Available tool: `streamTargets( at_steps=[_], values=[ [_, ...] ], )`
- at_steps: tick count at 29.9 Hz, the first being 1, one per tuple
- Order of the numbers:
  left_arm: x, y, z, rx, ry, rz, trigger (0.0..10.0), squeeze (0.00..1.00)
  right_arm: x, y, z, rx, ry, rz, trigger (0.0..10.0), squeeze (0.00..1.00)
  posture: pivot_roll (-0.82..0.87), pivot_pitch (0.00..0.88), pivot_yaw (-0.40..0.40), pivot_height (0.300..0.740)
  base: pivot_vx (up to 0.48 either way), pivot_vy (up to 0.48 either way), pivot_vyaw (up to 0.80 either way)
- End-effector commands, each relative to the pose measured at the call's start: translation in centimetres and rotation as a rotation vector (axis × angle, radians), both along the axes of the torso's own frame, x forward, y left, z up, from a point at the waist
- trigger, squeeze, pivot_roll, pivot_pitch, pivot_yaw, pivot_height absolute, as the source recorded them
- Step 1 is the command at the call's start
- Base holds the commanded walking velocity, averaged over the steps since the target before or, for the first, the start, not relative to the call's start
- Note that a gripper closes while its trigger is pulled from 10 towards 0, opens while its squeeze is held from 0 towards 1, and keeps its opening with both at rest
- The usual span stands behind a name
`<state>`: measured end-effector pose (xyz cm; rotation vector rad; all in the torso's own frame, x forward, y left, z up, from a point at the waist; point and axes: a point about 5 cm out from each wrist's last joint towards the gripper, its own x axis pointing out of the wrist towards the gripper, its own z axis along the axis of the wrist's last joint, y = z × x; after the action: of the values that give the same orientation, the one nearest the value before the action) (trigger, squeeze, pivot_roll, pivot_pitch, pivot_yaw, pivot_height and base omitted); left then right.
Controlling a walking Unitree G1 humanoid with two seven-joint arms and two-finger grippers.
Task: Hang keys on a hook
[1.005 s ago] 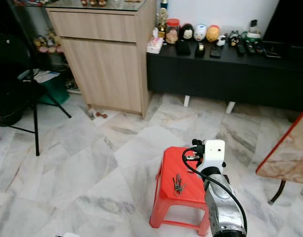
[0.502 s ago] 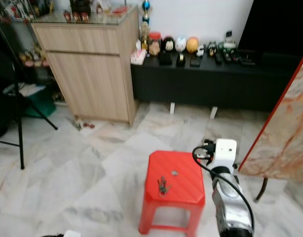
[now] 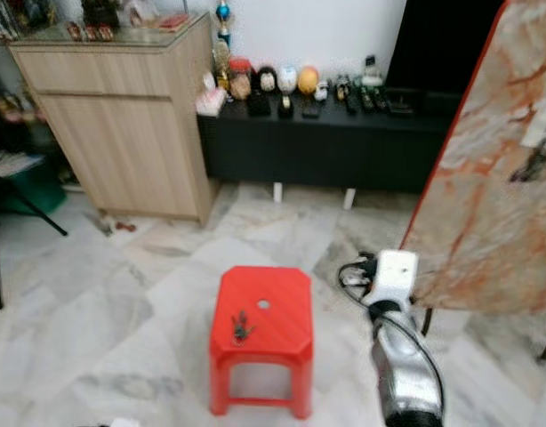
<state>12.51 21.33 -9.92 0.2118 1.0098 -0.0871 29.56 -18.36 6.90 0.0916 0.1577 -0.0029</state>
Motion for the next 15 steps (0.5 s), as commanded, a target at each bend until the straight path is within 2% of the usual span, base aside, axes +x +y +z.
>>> streamTargets(
  at_steps=[1,15],
  values=[
    [-0.43,-0.52,-0.26,-0.014,0.025,-0.012,10.0,0.00,0.02,-0.88,0.43,0.002,-0.019,-0.032,10.0,0.00,0.05,0.000,-0.013,0.740,0.000,-0.326,0.00],
    [-0.32,-0.49,-0.23,-0.013,0.024,-0.016,10.0,0.00,0.30,-0.67,0.54,-0.011,-0.014,-0.028,10.0,0.00,0.05,0.000,-0.011,0.740,0.000,-0.325,0.00]
  ],
)
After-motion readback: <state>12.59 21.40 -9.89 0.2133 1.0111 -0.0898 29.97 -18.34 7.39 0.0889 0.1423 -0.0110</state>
